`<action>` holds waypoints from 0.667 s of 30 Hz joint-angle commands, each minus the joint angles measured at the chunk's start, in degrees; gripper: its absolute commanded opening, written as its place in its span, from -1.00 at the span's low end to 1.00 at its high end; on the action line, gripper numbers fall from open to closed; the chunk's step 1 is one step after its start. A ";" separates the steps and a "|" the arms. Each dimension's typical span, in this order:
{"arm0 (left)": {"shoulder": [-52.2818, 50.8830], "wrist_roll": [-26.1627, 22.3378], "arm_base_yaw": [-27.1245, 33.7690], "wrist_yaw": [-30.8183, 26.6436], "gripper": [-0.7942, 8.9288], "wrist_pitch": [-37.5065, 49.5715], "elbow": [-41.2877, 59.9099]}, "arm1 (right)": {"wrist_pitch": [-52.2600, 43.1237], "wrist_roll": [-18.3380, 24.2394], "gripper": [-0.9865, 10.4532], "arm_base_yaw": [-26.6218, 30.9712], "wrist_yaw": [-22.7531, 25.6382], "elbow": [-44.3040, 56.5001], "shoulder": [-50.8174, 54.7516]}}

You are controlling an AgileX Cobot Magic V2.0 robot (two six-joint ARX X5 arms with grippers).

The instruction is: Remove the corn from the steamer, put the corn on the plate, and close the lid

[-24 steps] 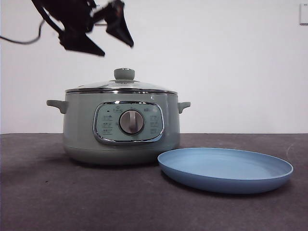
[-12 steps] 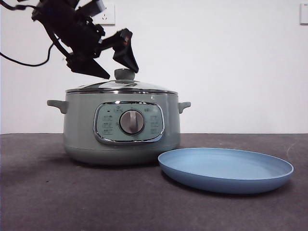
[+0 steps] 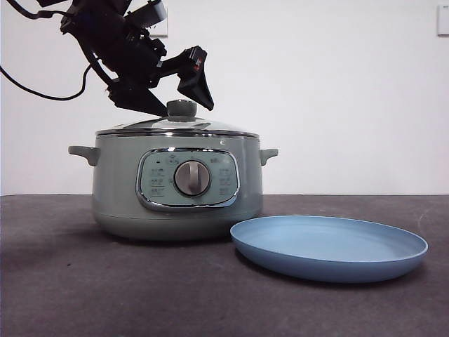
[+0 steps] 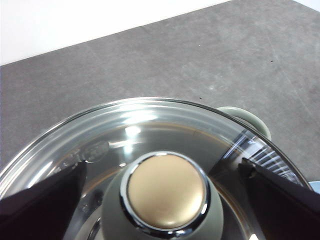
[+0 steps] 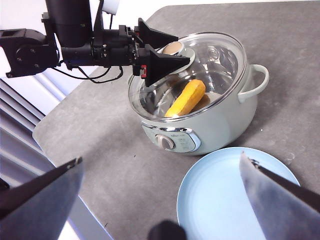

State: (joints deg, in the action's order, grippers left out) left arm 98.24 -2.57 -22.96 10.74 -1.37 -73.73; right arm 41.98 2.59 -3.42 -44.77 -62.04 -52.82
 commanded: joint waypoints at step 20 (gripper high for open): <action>1.11 -0.28 -0.55 -0.13 -0.49 -2.32 0.07 | -0.28 0.02 0.22 -0.17 0.17 -0.22 -0.11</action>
State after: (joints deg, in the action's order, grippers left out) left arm 98.48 -2.57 -23.09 9.98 -3.62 -73.73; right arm 41.98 2.59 -3.42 -44.80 -62.04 -52.82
